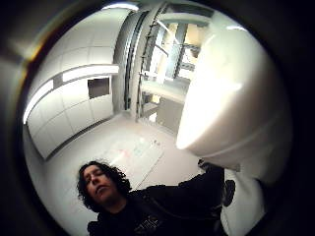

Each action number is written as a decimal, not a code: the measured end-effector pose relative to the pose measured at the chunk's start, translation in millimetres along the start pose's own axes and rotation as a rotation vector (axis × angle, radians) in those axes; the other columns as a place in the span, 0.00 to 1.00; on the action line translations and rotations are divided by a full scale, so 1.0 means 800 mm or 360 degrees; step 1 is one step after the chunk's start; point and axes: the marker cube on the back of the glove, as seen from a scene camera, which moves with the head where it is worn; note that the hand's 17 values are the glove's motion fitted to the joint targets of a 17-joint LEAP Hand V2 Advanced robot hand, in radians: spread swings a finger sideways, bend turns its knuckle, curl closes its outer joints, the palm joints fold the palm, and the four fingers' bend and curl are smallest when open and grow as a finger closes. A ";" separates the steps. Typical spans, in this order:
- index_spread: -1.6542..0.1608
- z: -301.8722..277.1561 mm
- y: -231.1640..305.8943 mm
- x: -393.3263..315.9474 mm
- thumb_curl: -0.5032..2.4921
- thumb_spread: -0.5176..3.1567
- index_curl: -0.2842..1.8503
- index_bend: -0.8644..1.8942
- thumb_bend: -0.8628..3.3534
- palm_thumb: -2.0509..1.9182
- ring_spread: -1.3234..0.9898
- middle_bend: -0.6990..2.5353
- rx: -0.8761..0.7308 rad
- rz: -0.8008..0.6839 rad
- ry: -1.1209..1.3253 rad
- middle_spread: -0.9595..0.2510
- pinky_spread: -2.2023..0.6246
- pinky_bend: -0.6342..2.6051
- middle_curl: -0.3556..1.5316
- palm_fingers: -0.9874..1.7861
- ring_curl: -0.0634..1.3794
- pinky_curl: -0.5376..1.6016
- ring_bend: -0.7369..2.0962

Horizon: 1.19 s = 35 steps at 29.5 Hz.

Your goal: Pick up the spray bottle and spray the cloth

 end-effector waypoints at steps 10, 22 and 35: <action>0.80 0.006 0.010 0.004 0.41 0.31 0.37 0.35 0.20 0.78 0.50 0.40 -0.0008 -0.0104 0.0031 0.72 0.69 0.37 0.49 0.79 0.39 0.45 0.49; 0.79 0.000 0.022 0.013 0.40 0.33 0.33 0.34 0.20 0.78 0.50 0.40 -0.0168 0.0043 0.0094 0.69 0.69 0.38 0.49 0.76 0.39 0.46 0.50; 0.80 -0.088 0.116 -0.021 0.34 0.39 0.30 0.30 0.19 0.70 0.56 0.35 -0.0460 0.0468 0.1047 0.80 0.81 0.34 0.45 0.53 0.35 0.44 0.43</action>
